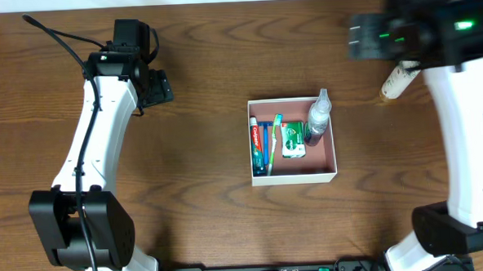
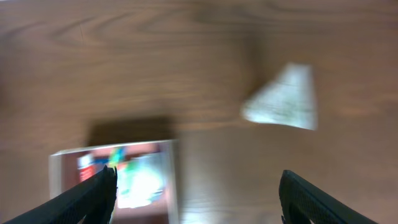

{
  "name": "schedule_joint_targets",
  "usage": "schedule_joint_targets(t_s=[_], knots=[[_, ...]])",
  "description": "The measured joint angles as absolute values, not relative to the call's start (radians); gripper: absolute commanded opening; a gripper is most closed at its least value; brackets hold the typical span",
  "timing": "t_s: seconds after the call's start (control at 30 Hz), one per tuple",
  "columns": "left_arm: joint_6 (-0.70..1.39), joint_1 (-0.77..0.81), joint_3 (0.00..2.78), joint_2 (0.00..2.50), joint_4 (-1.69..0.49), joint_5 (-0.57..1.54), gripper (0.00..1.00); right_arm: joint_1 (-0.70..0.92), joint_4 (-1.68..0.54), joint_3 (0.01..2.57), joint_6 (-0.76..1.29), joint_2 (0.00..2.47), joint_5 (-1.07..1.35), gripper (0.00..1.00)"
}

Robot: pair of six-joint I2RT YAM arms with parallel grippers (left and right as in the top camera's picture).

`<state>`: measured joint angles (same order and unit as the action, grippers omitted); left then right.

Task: Pack container
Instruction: 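Open right gripper and raise it toward the white pump bottle, then grasp the white pump bottle with right gripper and carry it over the box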

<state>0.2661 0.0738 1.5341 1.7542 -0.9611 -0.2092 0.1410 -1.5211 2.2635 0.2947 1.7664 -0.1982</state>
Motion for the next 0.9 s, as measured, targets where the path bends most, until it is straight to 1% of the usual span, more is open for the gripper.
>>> schedule_joint_targets(t_s=[0.13, 0.3, 0.5, 0.7, 0.77, 0.8, 0.87, 0.9], knots=[[0.266, 0.074, 1.534, 1.754, -0.961, -0.209, 0.98, -0.023, -1.542, 2.245, 0.284, 1.768, -0.201, 0.81], [0.266, 0.074, 1.534, 1.754, -0.961, -0.209, 0.98, -0.137, -1.489, 2.168, 0.208, 1.768, -0.171, 0.83], [0.266, 0.074, 1.534, 1.754, -0.961, -0.209, 0.98, -0.187, -1.357, 2.046, 0.072, 1.775, -0.107, 0.87], [0.266, 0.074, 1.534, 1.754, -0.961, -0.209, 0.98, -0.187, -1.231, 1.956, 0.001, 1.819, -0.072, 0.86], [0.266, 0.074, 1.534, 1.754, -0.961, -0.209, 0.98, -0.187, -1.198, 1.930, -0.018, 1.848, -0.064, 0.81], [0.266, 0.074, 1.534, 1.754, -0.961, -0.209, 0.98, -0.187, -1.186, 1.921, -0.025, 1.864, -0.062, 0.77], [0.266, 0.074, 1.534, 1.754, -0.961, -0.209, 0.98, -0.187, -1.179, 1.911, -0.039, 1.898, -0.059, 0.61], [0.266, 0.074, 1.534, 1.754, -0.961, -0.209, 0.98, -0.187, -1.177, 1.908, -0.045, 1.914, -0.057, 0.52]])
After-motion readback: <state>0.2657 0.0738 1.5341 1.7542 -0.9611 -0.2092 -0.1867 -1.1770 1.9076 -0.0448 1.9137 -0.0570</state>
